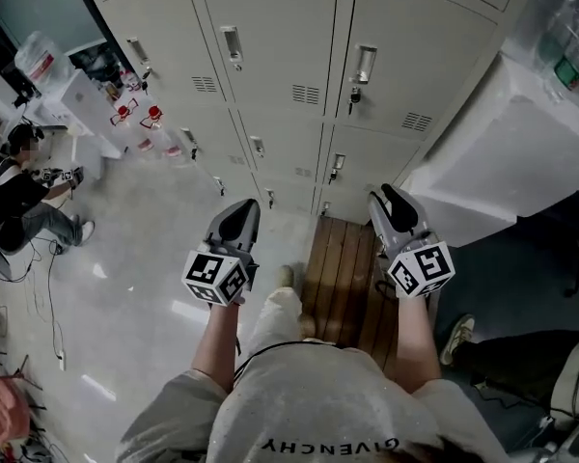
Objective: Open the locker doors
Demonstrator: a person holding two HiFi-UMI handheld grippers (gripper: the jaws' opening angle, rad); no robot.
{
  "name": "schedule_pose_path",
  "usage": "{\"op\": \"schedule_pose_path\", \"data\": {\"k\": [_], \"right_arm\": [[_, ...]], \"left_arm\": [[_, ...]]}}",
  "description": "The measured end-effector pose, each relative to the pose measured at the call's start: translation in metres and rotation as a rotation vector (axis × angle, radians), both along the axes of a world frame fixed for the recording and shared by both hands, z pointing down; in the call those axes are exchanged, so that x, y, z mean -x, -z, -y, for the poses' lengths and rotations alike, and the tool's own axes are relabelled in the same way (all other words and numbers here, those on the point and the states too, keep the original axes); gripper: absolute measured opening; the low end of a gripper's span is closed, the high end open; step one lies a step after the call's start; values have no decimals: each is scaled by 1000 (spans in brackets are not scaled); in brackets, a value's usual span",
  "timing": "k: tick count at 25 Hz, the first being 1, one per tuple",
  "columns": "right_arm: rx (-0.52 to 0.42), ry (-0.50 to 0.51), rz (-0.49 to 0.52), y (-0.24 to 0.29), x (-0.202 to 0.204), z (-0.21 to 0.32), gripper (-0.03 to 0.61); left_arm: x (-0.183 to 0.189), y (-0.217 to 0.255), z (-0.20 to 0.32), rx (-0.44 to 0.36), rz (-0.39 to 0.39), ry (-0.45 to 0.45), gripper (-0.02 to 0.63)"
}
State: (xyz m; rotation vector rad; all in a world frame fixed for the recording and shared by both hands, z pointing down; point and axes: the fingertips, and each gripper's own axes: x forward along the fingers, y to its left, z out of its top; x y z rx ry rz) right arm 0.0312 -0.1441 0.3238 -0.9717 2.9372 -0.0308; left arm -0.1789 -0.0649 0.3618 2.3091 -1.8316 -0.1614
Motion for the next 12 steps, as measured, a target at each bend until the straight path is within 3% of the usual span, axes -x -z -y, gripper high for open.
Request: {"op": "schedule_pose_path", "data": {"k": [12], "right_arm": [[-74,-50,-60,60,82,134,188]], "left_arm": [[25,2,92,-14,-13,-12,-2]]}}
